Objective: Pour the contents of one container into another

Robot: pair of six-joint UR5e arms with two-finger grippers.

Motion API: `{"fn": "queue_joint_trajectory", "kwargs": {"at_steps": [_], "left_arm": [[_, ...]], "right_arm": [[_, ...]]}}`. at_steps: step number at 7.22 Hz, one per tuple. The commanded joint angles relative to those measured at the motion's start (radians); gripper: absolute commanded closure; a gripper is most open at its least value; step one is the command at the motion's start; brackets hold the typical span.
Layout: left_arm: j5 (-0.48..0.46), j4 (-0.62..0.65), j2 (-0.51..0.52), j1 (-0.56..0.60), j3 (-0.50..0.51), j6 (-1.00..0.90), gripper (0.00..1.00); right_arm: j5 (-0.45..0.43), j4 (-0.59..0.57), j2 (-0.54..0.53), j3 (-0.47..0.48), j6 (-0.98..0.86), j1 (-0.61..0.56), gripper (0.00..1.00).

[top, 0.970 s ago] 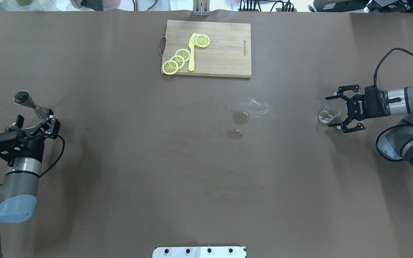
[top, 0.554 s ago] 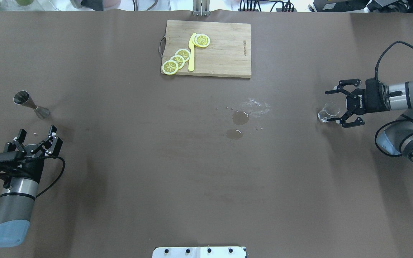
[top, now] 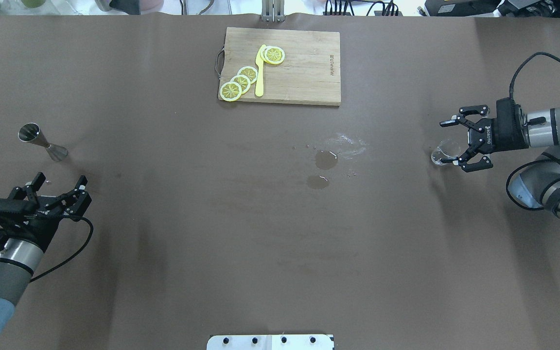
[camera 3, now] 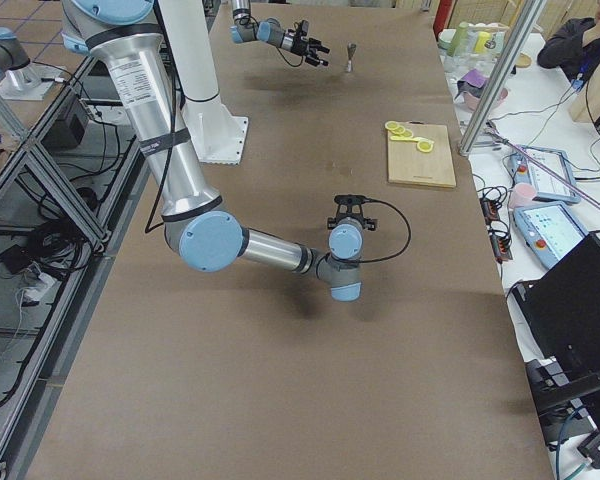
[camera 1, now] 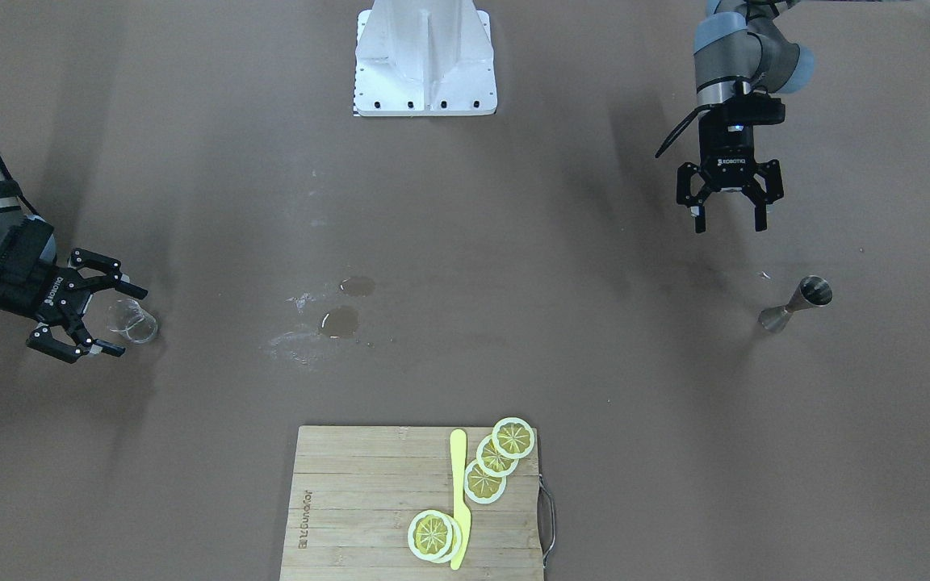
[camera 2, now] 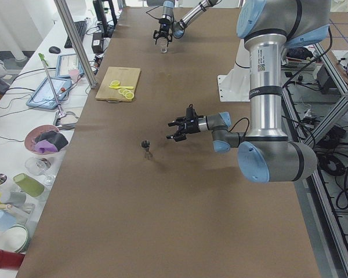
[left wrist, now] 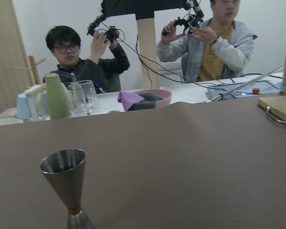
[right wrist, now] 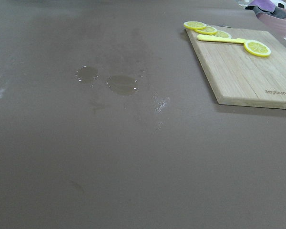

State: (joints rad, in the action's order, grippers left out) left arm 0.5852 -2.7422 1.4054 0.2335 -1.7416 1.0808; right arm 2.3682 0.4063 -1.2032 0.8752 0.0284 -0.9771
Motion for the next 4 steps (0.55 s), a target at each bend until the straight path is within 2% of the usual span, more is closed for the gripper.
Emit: {"fn": "queue_joint_trajectory", "kwargs": {"at_steps": [1, 2, 3, 4], "left_arm": [[0.333, -0.274, 0.007, 0.188, -0.015, -0.313, 0.05], [0.475, -0.284, -0.011, 0.279, -0.012, -0.318, 0.05], [0.622, -0.289, -0.031, 0.388, -0.010, -0.318, 0.05], [0.825, -0.286, -0.031, 0.515, 0.006, -0.320, 0.05]], "right_arm": [[0.017, 0.000, -0.001, 0.054, 0.100, -0.034, 0.00], [0.067, -0.010, 0.005, 0.086, 0.172, -0.105, 0.00], [0.083, -0.068, 0.005, 0.132, 0.226, -0.170, 0.00], [0.076, -0.168, 0.004, 0.166, 0.231, -0.216, 0.00]]}}
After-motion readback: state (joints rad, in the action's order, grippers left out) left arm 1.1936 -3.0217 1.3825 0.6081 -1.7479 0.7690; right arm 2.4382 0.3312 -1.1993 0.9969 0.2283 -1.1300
